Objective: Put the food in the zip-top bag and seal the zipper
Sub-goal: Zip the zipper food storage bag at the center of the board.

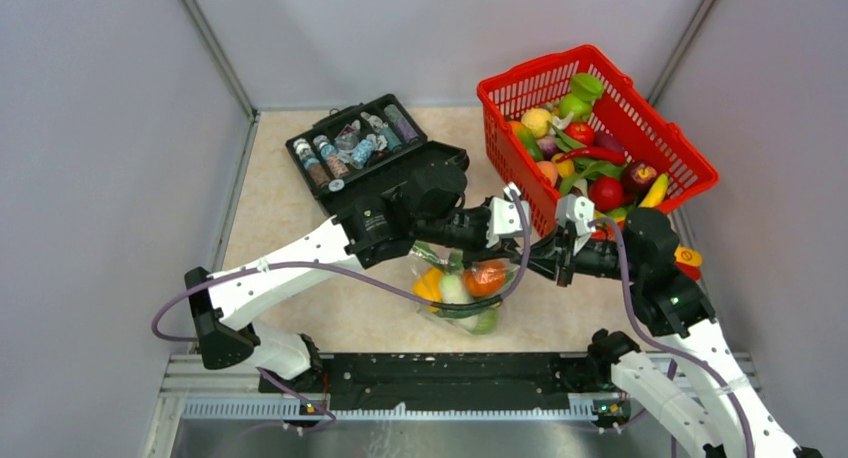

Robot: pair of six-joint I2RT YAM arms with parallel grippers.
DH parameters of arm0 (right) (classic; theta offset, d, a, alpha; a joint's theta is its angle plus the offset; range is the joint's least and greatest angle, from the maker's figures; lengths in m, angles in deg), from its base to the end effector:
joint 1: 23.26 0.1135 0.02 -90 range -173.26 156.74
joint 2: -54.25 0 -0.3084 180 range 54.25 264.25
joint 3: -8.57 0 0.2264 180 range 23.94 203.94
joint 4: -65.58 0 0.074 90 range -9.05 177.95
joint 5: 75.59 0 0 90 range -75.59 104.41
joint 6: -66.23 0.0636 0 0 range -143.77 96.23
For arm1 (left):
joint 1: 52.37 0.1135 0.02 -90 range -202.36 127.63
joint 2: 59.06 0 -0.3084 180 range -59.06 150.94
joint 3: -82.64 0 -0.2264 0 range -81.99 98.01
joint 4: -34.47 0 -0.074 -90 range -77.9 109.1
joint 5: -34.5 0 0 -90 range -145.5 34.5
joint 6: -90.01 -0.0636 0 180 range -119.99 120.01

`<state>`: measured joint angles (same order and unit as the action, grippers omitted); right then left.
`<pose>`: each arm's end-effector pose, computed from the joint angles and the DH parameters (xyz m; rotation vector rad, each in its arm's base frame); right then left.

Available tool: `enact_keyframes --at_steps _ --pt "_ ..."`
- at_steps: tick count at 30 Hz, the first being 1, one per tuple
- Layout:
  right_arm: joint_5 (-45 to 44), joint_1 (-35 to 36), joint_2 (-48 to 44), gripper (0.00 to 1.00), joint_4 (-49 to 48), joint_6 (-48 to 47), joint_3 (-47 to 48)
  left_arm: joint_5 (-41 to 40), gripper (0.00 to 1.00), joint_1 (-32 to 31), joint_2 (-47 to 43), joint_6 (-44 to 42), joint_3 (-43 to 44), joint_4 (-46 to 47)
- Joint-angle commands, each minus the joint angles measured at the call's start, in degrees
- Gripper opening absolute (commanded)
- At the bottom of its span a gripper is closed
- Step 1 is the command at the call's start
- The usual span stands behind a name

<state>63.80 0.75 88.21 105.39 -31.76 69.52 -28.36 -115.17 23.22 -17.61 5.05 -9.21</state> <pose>0.0520 0.0760 0.3629 -1.0719 1.4672 0.9664 0.1163 -0.2897 0.4448 1.5645 1.3508 -0.9687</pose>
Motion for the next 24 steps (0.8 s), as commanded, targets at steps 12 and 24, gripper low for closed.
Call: enact_keyframes --at_steps 12,24 --pt "1.1 0.5 -2.1 0.00 -7.1 3.8 -1.8 -2.3 0.00 -0.3 -5.9 1.4 -3.5 -1.2" --pt "0.3 1.1 3.0 0.36 1.4 -1.9 5.2 0.2 0.00 -0.5 -2.9 1.0 0.3 -2.6"
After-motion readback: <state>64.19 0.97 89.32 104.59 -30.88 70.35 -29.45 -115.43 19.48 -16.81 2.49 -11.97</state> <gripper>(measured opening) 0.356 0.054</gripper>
